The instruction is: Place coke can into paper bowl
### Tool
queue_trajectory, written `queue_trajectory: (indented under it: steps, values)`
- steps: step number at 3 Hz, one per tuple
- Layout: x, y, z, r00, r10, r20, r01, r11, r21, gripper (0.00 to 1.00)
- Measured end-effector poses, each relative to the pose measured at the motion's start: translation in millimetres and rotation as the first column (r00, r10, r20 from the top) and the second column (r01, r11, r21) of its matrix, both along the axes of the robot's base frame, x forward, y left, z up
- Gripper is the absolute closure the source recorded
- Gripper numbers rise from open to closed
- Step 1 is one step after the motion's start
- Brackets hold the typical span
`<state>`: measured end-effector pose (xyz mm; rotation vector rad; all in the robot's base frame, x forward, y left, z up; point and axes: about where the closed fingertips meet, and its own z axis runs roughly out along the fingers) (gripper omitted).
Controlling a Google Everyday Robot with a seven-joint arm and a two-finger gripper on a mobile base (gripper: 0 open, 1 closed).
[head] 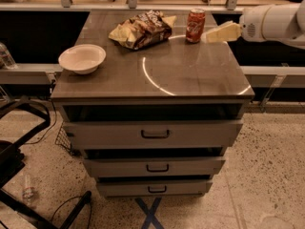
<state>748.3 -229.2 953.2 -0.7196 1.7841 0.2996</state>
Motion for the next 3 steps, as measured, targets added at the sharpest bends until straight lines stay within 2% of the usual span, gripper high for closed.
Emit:
queue_trajectory:
  steps: [1,2,3]
  values:
    - [55.8,4.5,-13.2,0.9993,-0.015,0.036,0.011,0.993,0.114,0.0]
    - [87.9,5.0,-23.7,0.9974,-0.024,0.068,0.012,0.984,0.178,0.0]
    - [114.2,6.8,-35.6,0.9957,-0.026,0.089,0.006,0.976,0.216,0.0]
